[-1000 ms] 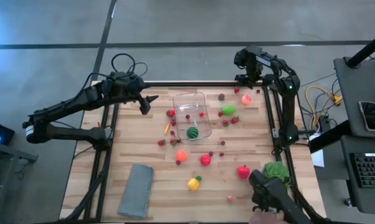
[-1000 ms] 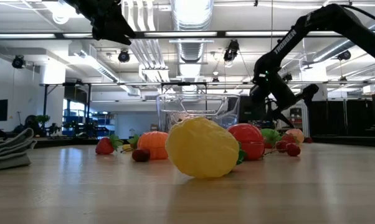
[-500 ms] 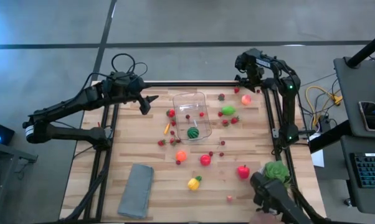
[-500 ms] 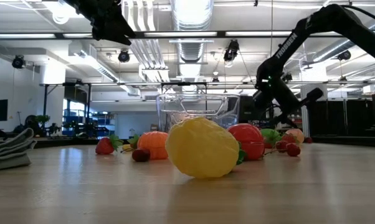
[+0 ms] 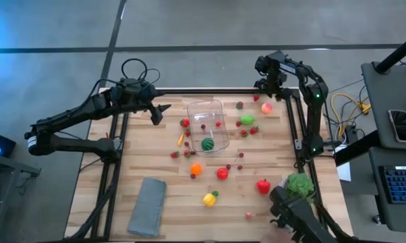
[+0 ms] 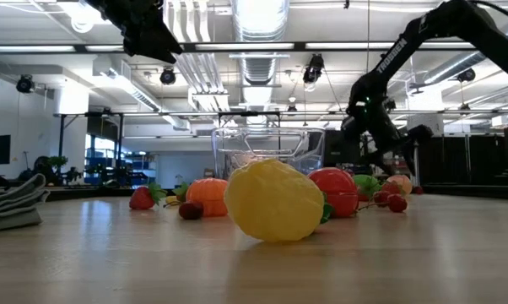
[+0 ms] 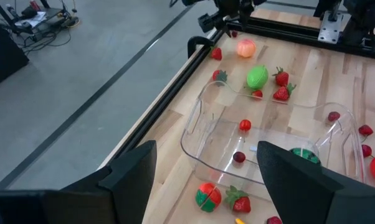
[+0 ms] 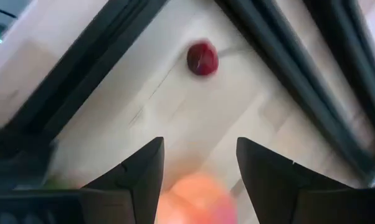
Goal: Pick and placing Produce into tupperware
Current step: Put the pink peach into the transparent container
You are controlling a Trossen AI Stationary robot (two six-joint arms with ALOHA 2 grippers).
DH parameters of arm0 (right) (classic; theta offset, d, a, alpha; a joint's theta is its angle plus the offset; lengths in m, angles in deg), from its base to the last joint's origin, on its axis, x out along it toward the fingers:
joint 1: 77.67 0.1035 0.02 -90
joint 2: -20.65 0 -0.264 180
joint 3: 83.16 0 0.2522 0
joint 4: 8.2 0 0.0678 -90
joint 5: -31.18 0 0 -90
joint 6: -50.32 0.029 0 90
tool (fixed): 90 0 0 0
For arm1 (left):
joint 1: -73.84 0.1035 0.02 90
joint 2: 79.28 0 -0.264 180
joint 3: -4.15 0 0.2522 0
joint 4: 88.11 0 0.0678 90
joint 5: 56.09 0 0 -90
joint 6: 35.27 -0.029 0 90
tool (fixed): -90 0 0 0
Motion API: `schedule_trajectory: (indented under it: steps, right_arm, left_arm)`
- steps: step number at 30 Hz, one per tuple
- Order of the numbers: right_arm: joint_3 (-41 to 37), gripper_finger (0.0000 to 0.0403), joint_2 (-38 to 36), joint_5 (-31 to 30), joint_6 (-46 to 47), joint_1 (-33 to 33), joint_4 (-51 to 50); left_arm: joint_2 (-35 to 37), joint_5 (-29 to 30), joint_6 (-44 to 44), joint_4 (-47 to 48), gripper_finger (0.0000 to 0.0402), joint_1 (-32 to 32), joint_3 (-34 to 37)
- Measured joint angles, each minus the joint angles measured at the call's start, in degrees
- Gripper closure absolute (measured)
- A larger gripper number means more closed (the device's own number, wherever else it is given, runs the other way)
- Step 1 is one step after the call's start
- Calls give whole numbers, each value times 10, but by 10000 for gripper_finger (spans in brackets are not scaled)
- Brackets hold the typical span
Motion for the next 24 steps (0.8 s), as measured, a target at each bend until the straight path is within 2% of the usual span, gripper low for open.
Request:
schedule_trajectory:
  steps: [4, 9, 11, 15, 19, 24]
  right_arm:
    - [-1, 209, -37, -24, 116, 27, -19]
    - [-18, 209, -86, -64, 415, 94, -17]
    - [-32, 209, -102, -101, 509, 116, -18]
    - [-69, 209, -121, -122, 531, 109, 6]
    - [-108, 209, -127, -93, 533, 91, 34]
    - [-144, 209, -126, -57, 534, 80, 120]
  left_arm:
    - [-2, 0, 0, 0, 139, 0, 0]
    - [-2, 0, 0, -2, 139, 0, 0]
    - [-1, 0, 0, -2, 139, 0, 0]
    - [5, 0, 0, 7, 139, 0, 0]
    - [13, 0, 0, 10, 139, 0, 0]
    - [10, 0, 4, 9, 139, 0, 0]
